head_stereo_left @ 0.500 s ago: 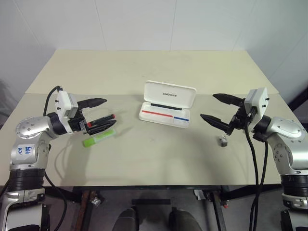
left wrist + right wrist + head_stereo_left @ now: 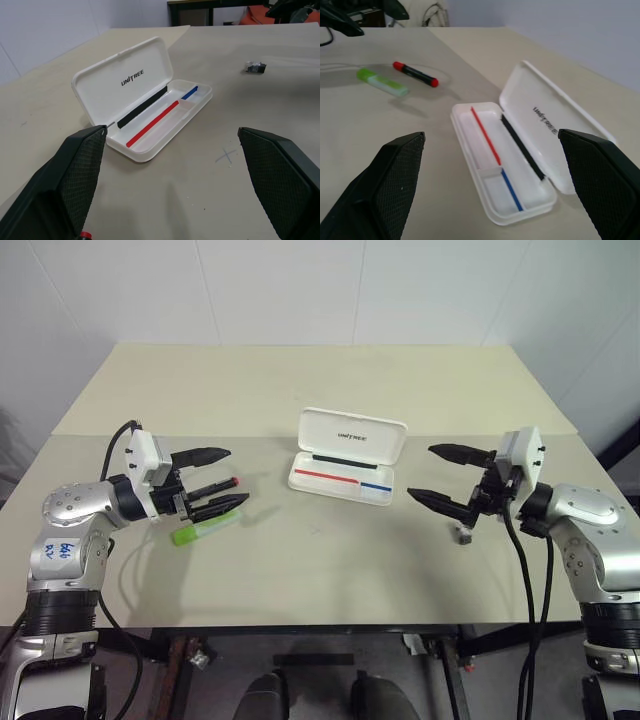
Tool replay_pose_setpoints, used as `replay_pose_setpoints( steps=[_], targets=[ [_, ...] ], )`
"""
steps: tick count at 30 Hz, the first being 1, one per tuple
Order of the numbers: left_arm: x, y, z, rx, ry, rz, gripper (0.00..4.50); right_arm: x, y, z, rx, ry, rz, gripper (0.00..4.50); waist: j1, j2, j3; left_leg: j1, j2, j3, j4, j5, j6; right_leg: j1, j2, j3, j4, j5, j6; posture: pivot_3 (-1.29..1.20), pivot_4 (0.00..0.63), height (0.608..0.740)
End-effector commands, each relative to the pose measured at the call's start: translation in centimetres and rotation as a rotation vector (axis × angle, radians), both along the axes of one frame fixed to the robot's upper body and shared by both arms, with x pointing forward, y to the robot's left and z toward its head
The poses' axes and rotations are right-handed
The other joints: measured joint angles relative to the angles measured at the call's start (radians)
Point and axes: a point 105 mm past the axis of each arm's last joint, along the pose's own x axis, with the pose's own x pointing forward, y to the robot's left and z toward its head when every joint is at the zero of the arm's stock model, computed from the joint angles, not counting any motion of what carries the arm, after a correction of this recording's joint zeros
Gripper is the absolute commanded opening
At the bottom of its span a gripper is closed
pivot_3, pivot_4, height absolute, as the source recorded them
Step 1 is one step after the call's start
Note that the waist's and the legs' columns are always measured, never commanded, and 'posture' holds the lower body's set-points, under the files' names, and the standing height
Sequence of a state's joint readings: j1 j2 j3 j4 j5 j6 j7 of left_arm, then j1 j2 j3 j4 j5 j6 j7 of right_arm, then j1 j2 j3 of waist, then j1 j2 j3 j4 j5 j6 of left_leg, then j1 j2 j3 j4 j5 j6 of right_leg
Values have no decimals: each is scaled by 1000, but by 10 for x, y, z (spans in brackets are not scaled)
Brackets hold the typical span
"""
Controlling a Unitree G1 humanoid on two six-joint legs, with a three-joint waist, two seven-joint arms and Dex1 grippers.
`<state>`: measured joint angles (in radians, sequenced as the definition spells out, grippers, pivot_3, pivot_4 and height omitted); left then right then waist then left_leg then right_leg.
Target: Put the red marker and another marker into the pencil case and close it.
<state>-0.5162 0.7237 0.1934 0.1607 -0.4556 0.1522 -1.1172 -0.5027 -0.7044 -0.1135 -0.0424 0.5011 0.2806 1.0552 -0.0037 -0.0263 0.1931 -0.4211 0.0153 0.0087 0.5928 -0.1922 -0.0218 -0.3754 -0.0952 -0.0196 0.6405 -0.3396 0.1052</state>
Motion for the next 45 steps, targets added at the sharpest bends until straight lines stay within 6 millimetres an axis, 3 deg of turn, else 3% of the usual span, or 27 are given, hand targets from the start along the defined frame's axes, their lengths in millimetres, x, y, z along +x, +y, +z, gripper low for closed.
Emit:
replay_pose_setpoints(
  steps=[1,6,9,13,16,20,32,45],
  targets=[
    [-1,2,13,28,-49,-2,4462,-7,15,16,-19,-53,84,4500,0,0,0,0,0,0,0,0,0,0,0,0,0,0,0,0,150,740],
    [3,2,15,37,-69,0,4462,-1,38,10,-53,-55,148,4500,0,0,0,0,0,0,0,0,0,0,0,0,0,0,0,0,150,740],
    [2,-6,20,17,-61,-50,4500,11,45,2,-81,-49,129,3907,0,0,0,0,0,0,1,0,0,-1,0,0,1,0,0,0,150,740],
    [5,-17,22,-3,-51,-106,4500,22,48,-32,-197,11,127,2567,4,0,0,0,-1,0,2,0,0,0,0,0,1,0,0,0,150,740],
    [5,-23,24,18,-35,-150,4500,37,52,-45,-318,49,117,2567,1,0,0,-1,-1,1,2,-1,1,0,0,1,1,0,1,0,150,740],
    [1,-19,20,73,47,-208,4500,64,55,-40,-430,80,54,2567,-25,1,3,-1,-3,3,4,0,0,-2,2,2,4,1,0,0,150,740],
    [-3,-2,7,199,78,-204,4500,76,52,-49,-546,137,90,2567,-26,1,4,-1,0,4,3,-2,-2,-3,6,4,3,0,-1,0,150,740],
    [-3,-7,10,197,41,-200,4500,90,54,-68,-627,181,60,2567,-27,1,4,-1,0,4,4,-2,-2,-4,6,4,4,0,-1,0,150,740]
  ],
)
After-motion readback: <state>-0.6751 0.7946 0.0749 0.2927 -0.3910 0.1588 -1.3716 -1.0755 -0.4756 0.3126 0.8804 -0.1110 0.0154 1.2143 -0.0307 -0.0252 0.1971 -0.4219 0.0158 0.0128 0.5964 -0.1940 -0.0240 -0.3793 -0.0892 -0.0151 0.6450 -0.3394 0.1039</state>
